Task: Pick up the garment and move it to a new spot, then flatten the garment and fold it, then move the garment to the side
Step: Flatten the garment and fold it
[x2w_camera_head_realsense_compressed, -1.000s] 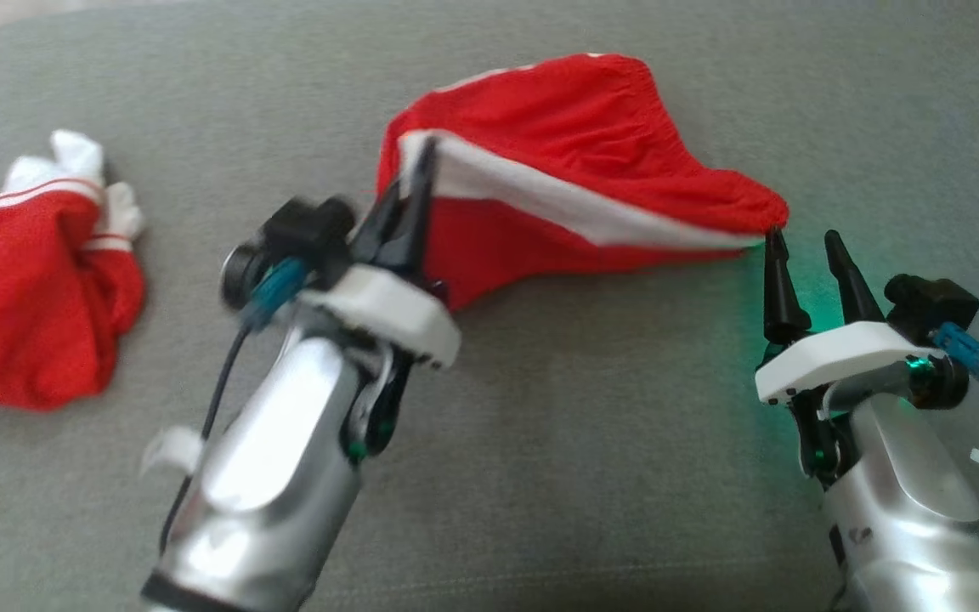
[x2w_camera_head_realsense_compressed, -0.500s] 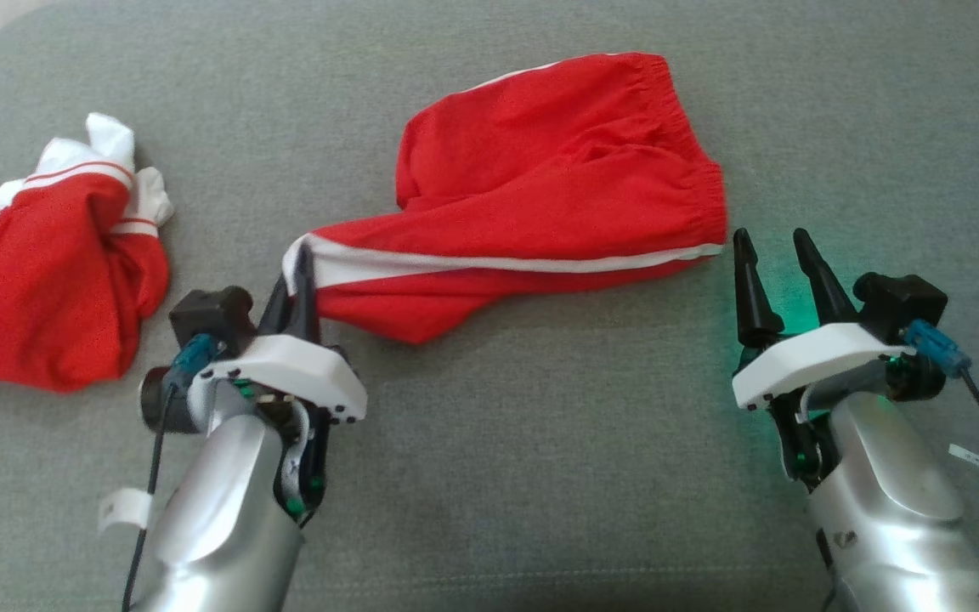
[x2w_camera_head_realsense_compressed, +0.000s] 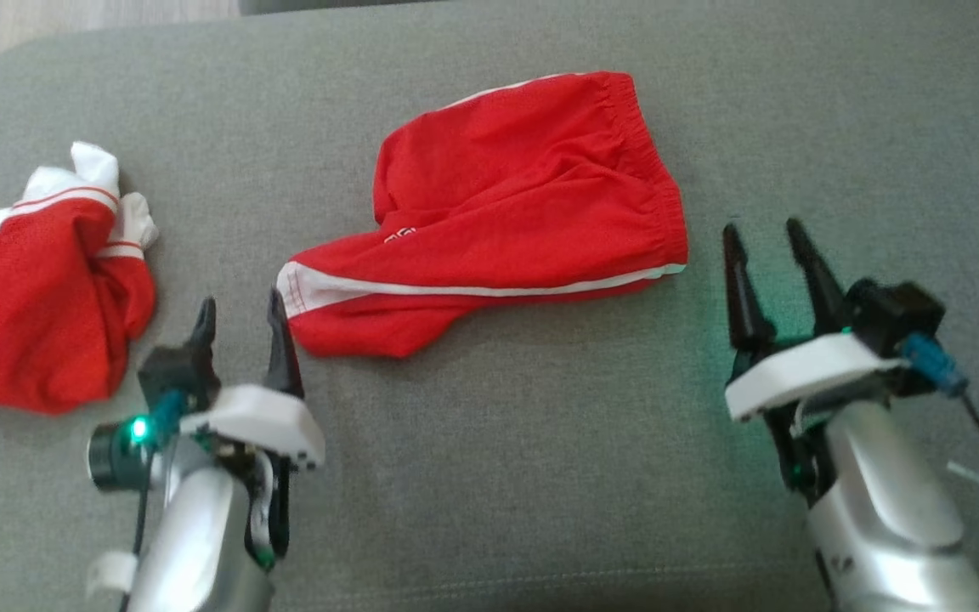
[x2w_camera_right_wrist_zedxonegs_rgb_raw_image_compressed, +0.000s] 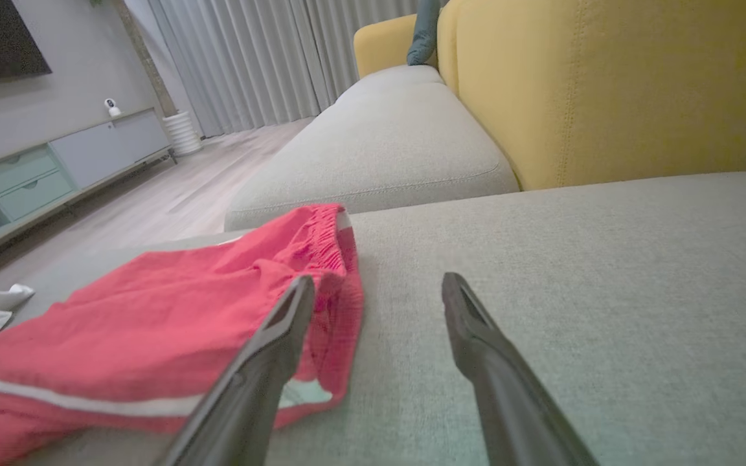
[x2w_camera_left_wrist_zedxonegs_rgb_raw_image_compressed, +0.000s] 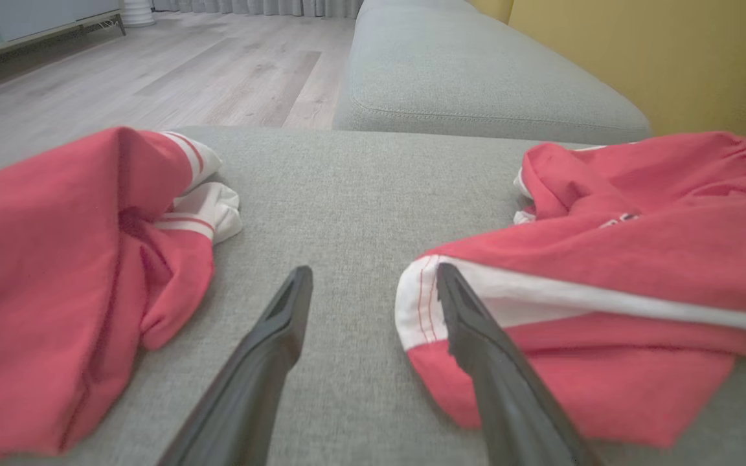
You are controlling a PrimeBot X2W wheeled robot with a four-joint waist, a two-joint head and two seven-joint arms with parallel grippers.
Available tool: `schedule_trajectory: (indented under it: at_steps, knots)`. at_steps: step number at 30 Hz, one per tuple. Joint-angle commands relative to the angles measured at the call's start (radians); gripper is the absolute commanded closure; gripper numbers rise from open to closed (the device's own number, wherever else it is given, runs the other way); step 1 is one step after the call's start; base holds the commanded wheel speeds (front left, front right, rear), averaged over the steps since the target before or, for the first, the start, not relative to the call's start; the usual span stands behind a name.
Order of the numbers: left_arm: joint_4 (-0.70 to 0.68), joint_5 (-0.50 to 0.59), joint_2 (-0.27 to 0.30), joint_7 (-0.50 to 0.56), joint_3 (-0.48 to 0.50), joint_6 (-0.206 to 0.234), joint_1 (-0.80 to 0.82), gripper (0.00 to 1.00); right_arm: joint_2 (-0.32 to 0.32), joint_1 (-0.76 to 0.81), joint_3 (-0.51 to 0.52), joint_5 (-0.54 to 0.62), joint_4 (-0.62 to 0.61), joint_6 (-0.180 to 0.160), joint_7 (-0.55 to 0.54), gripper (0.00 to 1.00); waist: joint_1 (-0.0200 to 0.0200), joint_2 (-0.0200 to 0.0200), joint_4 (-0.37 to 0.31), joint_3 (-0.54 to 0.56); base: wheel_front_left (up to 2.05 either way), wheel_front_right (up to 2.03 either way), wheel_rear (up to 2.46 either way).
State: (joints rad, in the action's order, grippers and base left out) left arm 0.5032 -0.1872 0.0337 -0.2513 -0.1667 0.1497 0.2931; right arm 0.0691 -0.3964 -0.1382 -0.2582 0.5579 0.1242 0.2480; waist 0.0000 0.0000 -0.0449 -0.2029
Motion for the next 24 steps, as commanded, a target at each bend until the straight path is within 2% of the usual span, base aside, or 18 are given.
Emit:
schedule_trajectory:
  at_steps: [1, 7, 14, 24]
  knots:
    - [-0.056, 0.017, 0.017, -0.010, 0.035, 0.002, -0.018, 0.00, -0.018, 0.017, -0.034, 0.016, -0.042, 0.007, 0.014, 0.00, 0.0000, 0.0000, 0.005, 0.014, 0.00, 0.00, 0.00]
    - [-0.107, 0.022, 0.017, -0.010, 0.021, 0.002, -0.099, 0.00, -0.019, 0.061, -0.072, 0.055, -0.044, 0.007, 0.014, 0.00, 0.0000, 0.0000, 0.023, 0.048, 0.00, 0.00, 0.00]
    - [-0.132, 0.027, 0.017, -0.010, 0.008, -0.006, -0.161, 0.00, -0.019, 0.088, -0.089, 0.046, -0.008, 0.007, 0.014, 0.00, 0.0000, 0.0000, 0.027, 0.077, 0.00, 0.00, 0.00]
    - [-0.141, 0.010, 0.017, -0.010, -0.022, -0.018, -0.135, 0.00, -0.019, 0.031, -0.081, 0.111, 0.077, 0.007, 0.014, 0.00, 0.0000, 0.0000, 0.038, 0.028, 0.00, 0.00, 0.00]
